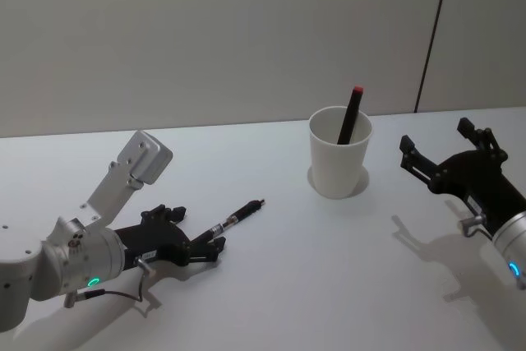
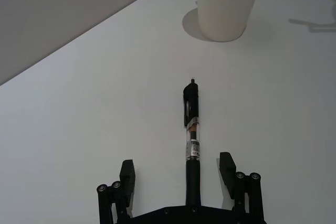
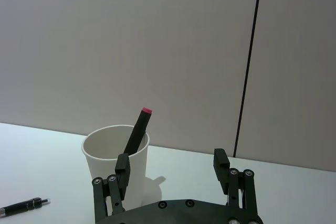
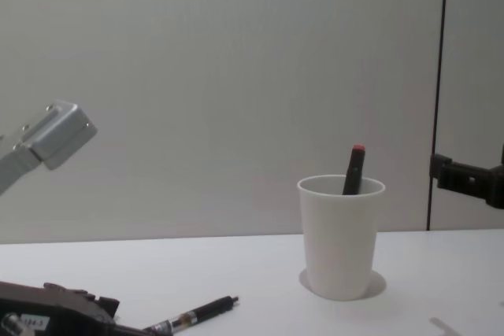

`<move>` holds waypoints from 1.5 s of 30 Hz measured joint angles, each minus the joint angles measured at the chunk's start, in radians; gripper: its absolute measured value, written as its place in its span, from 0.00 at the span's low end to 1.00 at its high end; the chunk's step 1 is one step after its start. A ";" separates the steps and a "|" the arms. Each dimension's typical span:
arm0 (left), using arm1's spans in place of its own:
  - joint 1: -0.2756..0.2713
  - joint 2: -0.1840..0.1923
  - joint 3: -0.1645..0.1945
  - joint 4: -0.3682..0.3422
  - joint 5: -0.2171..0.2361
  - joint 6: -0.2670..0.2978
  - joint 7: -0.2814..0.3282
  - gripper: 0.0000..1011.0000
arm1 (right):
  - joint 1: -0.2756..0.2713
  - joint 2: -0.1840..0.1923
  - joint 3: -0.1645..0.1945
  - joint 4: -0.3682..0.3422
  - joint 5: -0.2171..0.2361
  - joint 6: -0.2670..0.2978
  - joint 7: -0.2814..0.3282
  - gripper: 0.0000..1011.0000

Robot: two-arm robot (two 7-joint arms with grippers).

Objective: Place the pen into the pen holder.

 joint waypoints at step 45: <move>0.005 0.006 0.009 -0.010 0.004 -0.012 -0.042 0.70 | 0.000 0.000 0.000 0.000 0.000 0.000 0.000 0.99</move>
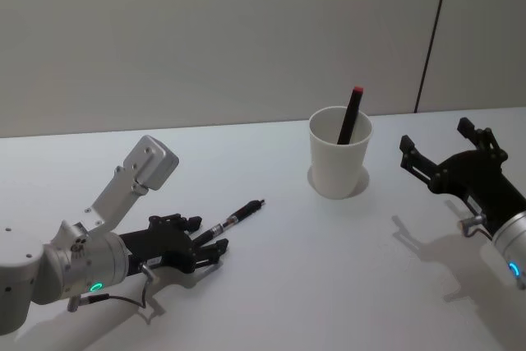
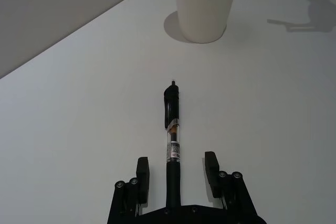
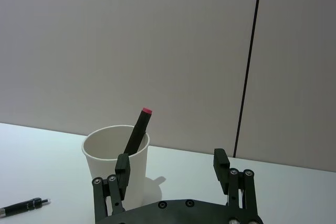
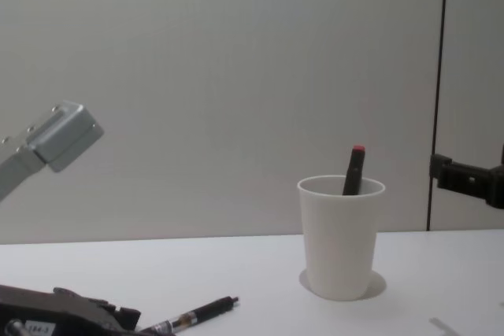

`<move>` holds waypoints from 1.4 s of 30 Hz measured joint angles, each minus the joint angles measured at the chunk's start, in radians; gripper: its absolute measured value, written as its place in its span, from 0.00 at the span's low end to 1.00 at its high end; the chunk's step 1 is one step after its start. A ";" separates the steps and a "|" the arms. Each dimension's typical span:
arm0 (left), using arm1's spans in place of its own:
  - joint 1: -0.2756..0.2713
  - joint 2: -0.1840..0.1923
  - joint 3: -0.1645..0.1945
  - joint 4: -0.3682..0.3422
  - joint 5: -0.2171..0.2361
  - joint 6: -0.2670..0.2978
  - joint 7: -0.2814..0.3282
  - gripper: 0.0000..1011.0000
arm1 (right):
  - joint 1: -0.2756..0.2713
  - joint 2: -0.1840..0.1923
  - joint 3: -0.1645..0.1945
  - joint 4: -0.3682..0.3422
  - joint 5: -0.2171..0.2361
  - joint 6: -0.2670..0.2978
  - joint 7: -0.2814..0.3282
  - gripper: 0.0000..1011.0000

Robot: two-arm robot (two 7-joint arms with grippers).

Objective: Place the pen into the pen holder.

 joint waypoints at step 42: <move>0.015 0.004 -0.009 -0.010 -0.046 -0.060 0.037 0.11 | 0.000 0.000 0.000 0.000 0.000 0.000 0.000 0.99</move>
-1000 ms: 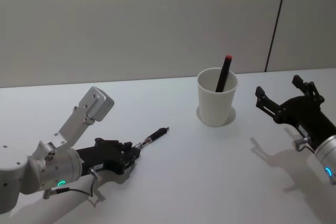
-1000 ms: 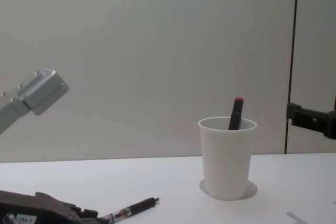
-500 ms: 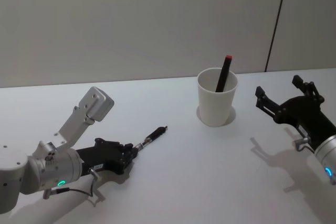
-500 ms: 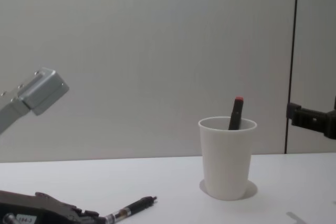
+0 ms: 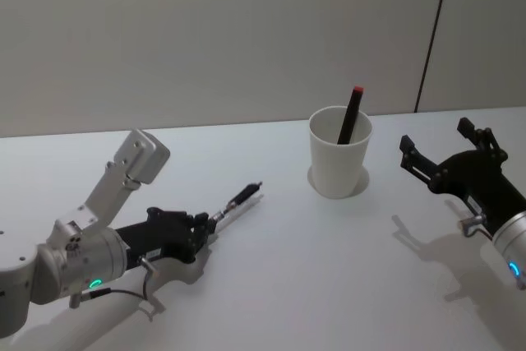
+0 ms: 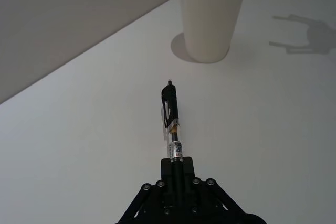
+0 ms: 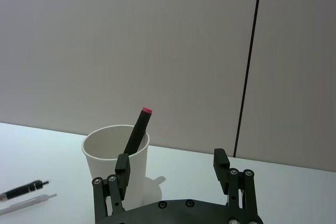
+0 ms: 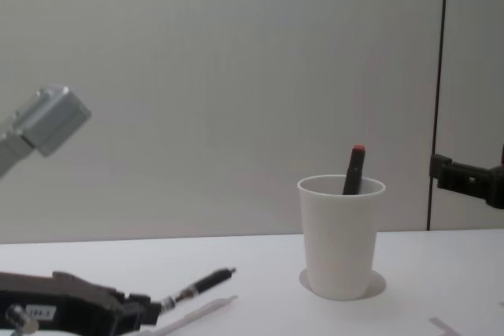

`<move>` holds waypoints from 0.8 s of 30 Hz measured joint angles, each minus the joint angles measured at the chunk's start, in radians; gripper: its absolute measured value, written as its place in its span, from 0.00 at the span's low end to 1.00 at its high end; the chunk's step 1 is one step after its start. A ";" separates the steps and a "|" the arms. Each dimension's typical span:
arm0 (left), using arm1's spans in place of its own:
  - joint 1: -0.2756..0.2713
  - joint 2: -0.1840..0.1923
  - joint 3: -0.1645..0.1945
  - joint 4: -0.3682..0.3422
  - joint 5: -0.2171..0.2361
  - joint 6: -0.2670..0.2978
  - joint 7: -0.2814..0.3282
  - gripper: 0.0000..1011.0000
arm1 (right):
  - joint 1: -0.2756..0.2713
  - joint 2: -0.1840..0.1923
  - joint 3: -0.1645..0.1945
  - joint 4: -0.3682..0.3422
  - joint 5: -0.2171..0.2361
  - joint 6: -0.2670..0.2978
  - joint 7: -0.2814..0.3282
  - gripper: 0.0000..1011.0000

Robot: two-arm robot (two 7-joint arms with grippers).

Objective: Place the pen into the pen holder.

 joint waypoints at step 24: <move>0.063 0.026 -0.053 -0.079 -0.151 -0.311 0.178 0.11 | 0.000 0.000 0.000 0.000 0.000 0.000 0.000 0.99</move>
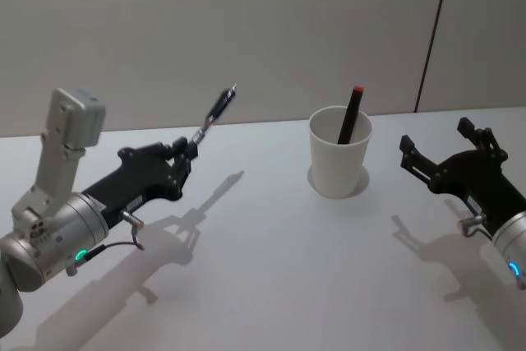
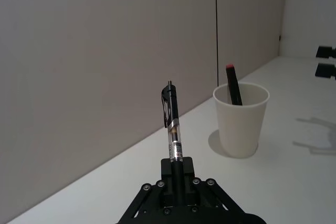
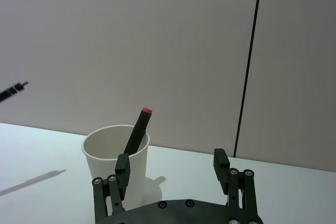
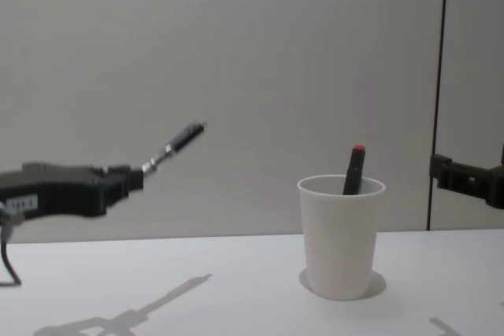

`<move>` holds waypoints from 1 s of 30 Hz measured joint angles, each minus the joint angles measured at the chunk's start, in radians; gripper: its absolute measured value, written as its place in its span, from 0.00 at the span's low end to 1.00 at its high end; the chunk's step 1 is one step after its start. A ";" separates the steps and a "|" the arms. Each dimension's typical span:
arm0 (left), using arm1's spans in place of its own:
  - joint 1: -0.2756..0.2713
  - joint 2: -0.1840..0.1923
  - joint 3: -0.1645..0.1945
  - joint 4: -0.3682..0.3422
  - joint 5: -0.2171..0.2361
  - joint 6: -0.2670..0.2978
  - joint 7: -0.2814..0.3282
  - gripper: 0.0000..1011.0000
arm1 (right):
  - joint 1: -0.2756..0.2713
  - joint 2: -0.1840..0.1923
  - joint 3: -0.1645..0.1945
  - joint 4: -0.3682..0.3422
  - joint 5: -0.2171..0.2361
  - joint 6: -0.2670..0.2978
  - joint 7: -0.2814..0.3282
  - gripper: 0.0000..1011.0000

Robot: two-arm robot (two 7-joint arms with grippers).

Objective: Place the pen into the pen holder.

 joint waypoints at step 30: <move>-0.057 -0.085 0.017 -0.010 -0.052 -0.153 -0.140 0.11 | 0.000 0.000 0.000 0.000 0.000 0.000 0.000 0.99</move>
